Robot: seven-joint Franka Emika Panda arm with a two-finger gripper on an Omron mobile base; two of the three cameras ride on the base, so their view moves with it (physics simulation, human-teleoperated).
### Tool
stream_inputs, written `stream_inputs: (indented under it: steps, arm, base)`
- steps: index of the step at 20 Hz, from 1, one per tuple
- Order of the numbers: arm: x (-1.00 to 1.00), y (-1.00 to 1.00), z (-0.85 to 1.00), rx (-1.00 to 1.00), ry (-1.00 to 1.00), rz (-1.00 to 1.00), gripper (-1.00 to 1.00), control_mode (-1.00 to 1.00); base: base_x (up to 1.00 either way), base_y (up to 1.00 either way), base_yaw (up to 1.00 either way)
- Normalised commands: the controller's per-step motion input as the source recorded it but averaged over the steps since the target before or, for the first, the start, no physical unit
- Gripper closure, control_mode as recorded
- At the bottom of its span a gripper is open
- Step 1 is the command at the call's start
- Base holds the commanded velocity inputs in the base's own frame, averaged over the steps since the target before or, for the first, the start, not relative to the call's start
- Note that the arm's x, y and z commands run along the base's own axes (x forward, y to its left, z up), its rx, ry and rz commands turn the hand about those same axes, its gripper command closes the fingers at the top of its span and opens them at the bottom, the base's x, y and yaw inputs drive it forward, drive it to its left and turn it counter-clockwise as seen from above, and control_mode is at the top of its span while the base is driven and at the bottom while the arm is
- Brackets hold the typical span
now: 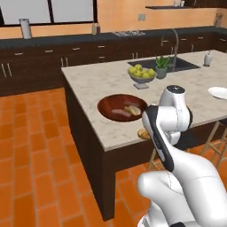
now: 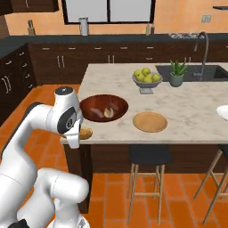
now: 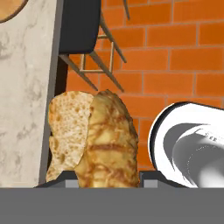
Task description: Place one bun and one sausage from the bowl on each plate.
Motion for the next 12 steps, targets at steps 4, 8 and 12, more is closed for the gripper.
stream_inputs:
  steps: [4,8,12]
  arm:
    - [0.0,0.0,0.0,0.0,0.0,0.0,1.0,1.0]
    - [0.0,0.0,0.0,0.0,0.0,0.0,1.0,1.0]
    - [0.0,0.0,0.0,0.0,0.0,0.0,1.0,1.0]
  base:
    - [0.0,-0.99,0.22]
    - [0.05,-0.8,0.16]
    - [0.32,-0.26,0.01]
